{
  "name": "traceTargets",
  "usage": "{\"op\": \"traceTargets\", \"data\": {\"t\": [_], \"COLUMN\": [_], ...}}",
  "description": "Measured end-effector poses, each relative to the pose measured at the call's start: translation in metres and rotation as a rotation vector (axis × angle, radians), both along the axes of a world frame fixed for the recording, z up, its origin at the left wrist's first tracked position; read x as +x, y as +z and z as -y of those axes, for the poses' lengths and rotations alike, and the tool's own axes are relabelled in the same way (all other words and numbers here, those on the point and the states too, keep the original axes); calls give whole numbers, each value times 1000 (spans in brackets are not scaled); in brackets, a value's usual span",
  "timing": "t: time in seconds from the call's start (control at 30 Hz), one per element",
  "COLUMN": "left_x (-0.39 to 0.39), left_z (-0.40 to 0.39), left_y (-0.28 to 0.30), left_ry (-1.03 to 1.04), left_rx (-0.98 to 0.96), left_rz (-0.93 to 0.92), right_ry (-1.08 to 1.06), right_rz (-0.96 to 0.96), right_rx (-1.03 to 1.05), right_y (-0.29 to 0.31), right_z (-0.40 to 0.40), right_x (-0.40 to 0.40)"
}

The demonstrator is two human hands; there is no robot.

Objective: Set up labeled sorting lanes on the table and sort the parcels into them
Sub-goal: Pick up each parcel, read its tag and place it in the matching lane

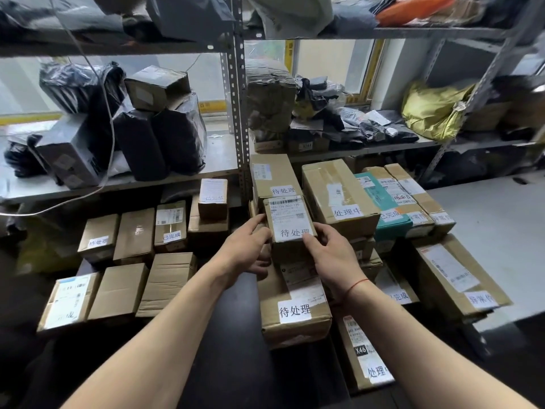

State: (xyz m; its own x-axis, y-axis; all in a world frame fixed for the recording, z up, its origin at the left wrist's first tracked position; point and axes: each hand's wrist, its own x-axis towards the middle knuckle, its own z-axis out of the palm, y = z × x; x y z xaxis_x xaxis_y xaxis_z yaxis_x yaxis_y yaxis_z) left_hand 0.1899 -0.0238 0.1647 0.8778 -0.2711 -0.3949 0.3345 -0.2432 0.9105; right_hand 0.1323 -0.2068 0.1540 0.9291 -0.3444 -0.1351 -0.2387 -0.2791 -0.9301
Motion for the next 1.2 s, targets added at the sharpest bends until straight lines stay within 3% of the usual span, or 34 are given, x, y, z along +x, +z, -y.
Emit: {"op": "traceTargets", "data": {"t": [0.8,0.97,1.2], "left_x": [-9,-13,-37], "left_z": [-13,-23,-39], "left_y": [4,12,46], "left_ry": [29,23,-18], "left_rx": [13,137,473], "left_rz": [69,187,526], "right_ry": [-69,-70,187], "right_rz": [99,261,395], "right_rx": [-58,-230,-463], "right_y": [-6,15,48], "right_z": [1,1,-16], "right_x": [-28,-37,-28]}}
